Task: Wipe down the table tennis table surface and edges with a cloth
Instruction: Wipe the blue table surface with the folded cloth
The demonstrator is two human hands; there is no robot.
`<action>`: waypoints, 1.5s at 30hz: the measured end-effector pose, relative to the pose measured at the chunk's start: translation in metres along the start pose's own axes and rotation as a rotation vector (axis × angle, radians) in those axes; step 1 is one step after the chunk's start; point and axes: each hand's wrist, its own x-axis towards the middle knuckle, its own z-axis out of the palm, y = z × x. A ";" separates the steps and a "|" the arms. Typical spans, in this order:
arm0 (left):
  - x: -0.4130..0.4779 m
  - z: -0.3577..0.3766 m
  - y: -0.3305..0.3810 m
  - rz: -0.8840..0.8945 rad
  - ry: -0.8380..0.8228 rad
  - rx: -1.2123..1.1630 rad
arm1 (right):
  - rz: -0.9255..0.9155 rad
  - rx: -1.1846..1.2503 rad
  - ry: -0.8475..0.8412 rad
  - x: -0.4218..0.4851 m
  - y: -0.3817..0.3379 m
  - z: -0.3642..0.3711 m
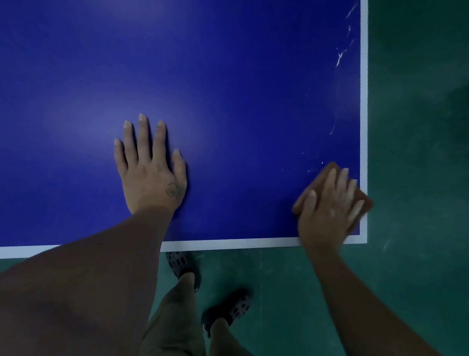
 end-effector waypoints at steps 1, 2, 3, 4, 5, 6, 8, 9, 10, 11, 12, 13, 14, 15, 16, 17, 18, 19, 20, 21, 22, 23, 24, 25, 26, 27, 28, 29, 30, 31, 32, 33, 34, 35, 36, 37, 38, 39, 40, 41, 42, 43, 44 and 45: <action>0.000 0.000 0.000 0.001 0.003 -0.002 | 0.011 0.012 0.008 -0.004 -0.022 0.002; -0.001 0.001 0.000 0.003 0.008 -0.006 | -0.015 0.022 0.014 -0.009 -0.044 0.005; 0.000 0.002 -0.001 0.005 0.012 -0.009 | -0.073 0.028 0.018 -0.014 -0.067 0.009; 0.000 0.002 -0.001 0.006 0.013 -0.011 | -0.150 0.030 0.017 -0.021 -0.088 0.013; 0.000 0.003 -0.001 0.007 0.013 -0.010 | -0.234 0.029 0.012 -0.029 -0.107 0.018; 0.000 0.003 -0.002 0.007 0.010 -0.010 | -0.316 0.027 0.006 -0.037 -0.120 0.023; 0.000 0.003 -0.002 0.002 -0.004 -0.014 | -0.461 0.030 -0.005 -0.048 -0.125 0.030; 0.001 0.003 -0.002 0.000 -0.012 -0.016 | -0.521 0.037 -0.011 -0.048 -0.116 0.030; 0.001 0.002 -0.002 -0.002 -0.015 -0.015 | -0.569 0.038 -0.016 -0.045 -0.100 0.029; 0.000 0.003 -0.002 -0.002 -0.013 -0.014 | -0.591 0.032 -0.024 -0.040 -0.081 0.026; 0.000 0.003 -0.002 0.001 -0.010 -0.012 | -0.578 0.024 -0.029 -0.034 -0.059 0.023; 0.000 0.003 -0.002 0.001 -0.008 -0.010 | -0.530 0.012 -0.030 -0.027 -0.034 0.019; 0.000 0.004 -0.002 -0.001 -0.007 -0.008 | -0.457 -0.004 -0.026 -0.020 -0.008 0.014; 0.000 0.003 -0.002 -0.005 -0.007 -0.005 | -0.370 -0.023 -0.023 -0.013 0.016 0.009; 0.000 0.002 -0.002 -0.007 -0.007 -0.003 | -0.278 -0.039 -0.028 -0.006 0.038 0.003; 0.000 0.001 -0.001 -0.007 -0.008 -0.001 | -0.188 -0.047 -0.041 0.000 0.053 -0.001; 0.000 0.000 -0.001 -0.004 -0.006 -0.003 | -0.115 -0.045 -0.051 0.003 0.061 -0.004; -0.001 0.000 0.001 0.002 -0.002 -0.008 | -0.066 -0.038 -0.048 0.005 0.060 -0.004; -0.001 0.000 0.002 0.006 0.001 -0.011 | -0.043 -0.032 -0.037 0.005 0.051 -0.004; -0.002 0.000 0.003 0.006 0.000 -0.006 | -0.048 -0.032 -0.028 0.002 0.036 -0.002; -0.002 -0.001 0.002 0.002 -0.002 0.001 | -0.086 -0.034 -0.018 -0.003 0.015 0.000; -0.002 -0.001 0.002 -0.004 -0.003 0.001 | -0.155 -0.029 -0.008 -0.010 -0.008 0.004; -0.004 0.000 0.003 -0.011 -0.005 -0.007 | -0.244 -0.010 -0.006 -0.017 -0.031 0.009; -0.007 0.000 0.005 -0.017 -0.003 -0.020 | -0.342 0.020 -0.012 -0.025 -0.054 0.014; -0.011 0.001 0.008 -0.021 0.003 -0.033 | -0.438 0.048 -0.016 -0.032 -0.074 0.017; -0.016 0.002 0.012 -0.024 0.010 -0.042 | -0.520 0.070 -0.017 -0.037 -0.088 0.021; -0.020 0.003 0.017 -0.025 0.015 -0.048 | -0.579 0.087 -0.020 -0.040 -0.095 0.023; -0.024 0.003 0.020 -0.027 0.015 -0.053 | -0.622 0.100 -0.028 -0.041 -0.096 0.024; -0.026 0.003 0.023 -0.028 0.016 -0.057 | -0.662 0.110 -0.037 -0.041 -0.090 0.024; -0.027 0.002 0.025 -0.027 0.018 -0.058 | -0.709 0.116 -0.044 -0.041 -0.079 0.024; -0.027 0.002 0.026 -0.029 0.021 -0.054 | -0.766 0.117 -0.051 -0.040 -0.064 0.024; -0.026 0.002 0.027 -0.035 0.025 -0.044 | -0.823 0.108 -0.059 -0.039 -0.045 0.023; -0.025 0.002 0.026 -0.041 0.027 -0.030 | -0.867 0.092 -0.068 -0.037 -0.025 0.023; -0.024 0.003 0.026 -0.047 0.028 -0.015 | -0.890 0.075 -0.076 -0.036 -0.003 0.022; -0.025 0.003 0.027 -0.050 0.027 -0.003 | -0.893 0.060 -0.082 -0.033 0.017 0.021; -0.025 0.003 0.027 -0.052 0.027 0.003 | -0.883 0.046 -0.086 -0.030 0.033 0.019; -0.026 0.003 0.028 -0.054 0.029 0.005 | -0.864 0.039 -0.087 -0.028 0.044 0.017; -0.026 0.002 0.029 -0.054 0.034 0.004 | -0.836 0.039 -0.082 -0.025 0.049 0.016; -0.026 0.002 0.029 -0.054 0.043 0.002 | -0.796 0.042 -0.069 -0.023 0.047 0.015; -0.026 0.001 0.029 -0.054 0.050 0.001 | -0.744 0.037 -0.050 -0.020 0.040 0.015; -0.025 0.001 0.030 -0.055 0.054 0.000 | -0.674 0.029 -0.026 -0.017 0.026 0.015; -0.025 0.001 0.030 -0.055 0.056 -0.001 | -0.587 0.029 -0.001 -0.013 0.009 0.015; -0.026 0.001 0.030 -0.055 0.060 -0.003 | -0.498 0.045 0.022 -0.010 -0.011 0.015; -0.026 0.002 0.029 -0.055 0.065 -0.004 | -0.426 0.067 0.034 -0.007 -0.032 0.016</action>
